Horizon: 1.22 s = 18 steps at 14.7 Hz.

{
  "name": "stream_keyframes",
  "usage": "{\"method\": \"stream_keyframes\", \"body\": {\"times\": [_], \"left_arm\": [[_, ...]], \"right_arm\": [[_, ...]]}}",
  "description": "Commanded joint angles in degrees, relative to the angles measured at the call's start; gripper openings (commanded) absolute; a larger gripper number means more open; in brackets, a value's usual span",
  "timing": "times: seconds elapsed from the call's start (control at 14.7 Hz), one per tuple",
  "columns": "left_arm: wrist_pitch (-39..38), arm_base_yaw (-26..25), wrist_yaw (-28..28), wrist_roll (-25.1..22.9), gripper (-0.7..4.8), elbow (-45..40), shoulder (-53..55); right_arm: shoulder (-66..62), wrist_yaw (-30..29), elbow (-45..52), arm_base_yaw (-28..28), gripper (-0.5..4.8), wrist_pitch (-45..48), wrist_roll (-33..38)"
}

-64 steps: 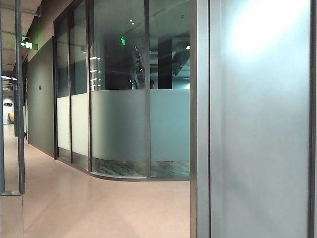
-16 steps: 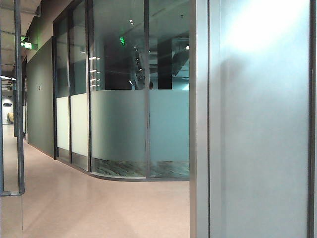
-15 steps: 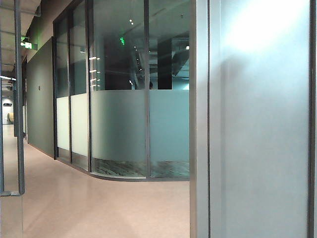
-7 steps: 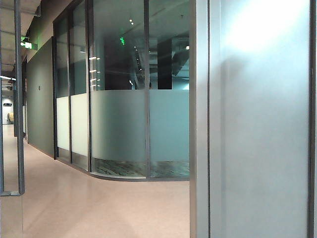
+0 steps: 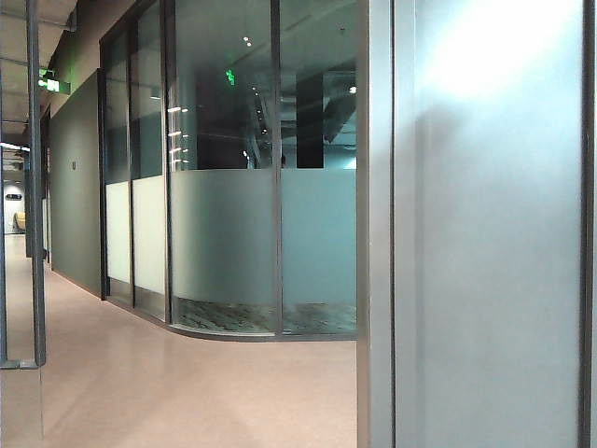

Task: Raise the arm to find the leftmost switch on the wall and turn on the lights.

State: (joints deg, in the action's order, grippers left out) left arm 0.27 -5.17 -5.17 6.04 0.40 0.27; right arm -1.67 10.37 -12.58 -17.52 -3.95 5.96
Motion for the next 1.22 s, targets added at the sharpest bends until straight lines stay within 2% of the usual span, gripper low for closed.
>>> {"method": "stream_keyframes", "body": {"times": [0.07, 0.2, 0.41, 1.22], "left_arm": [[0.7, 0.2, 1.5, -0.1, -0.04, 0.1, 0.0], [0.7, 0.5, 1.5, -0.2, -0.04, 0.1, 0.0], [0.7, 3.5, 4.8, -0.3, -0.04, 0.1, 0.0], [2.1, 3.3, 5.1, 0.0, -0.04, 0.1, 0.0]], "right_arm": [[0.0, 0.2, -0.3, -0.1, -0.01, 0.8, -0.2], [0.0, 0.2, -0.3, -0.1, -0.01, 0.8, -0.2], [0.0, 0.2, -0.3, -0.1, -0.01, 0.8, -0.2], [0.2, 0.2, -0.3, -0.1, -0.01, 0.8, -0.2]]}}
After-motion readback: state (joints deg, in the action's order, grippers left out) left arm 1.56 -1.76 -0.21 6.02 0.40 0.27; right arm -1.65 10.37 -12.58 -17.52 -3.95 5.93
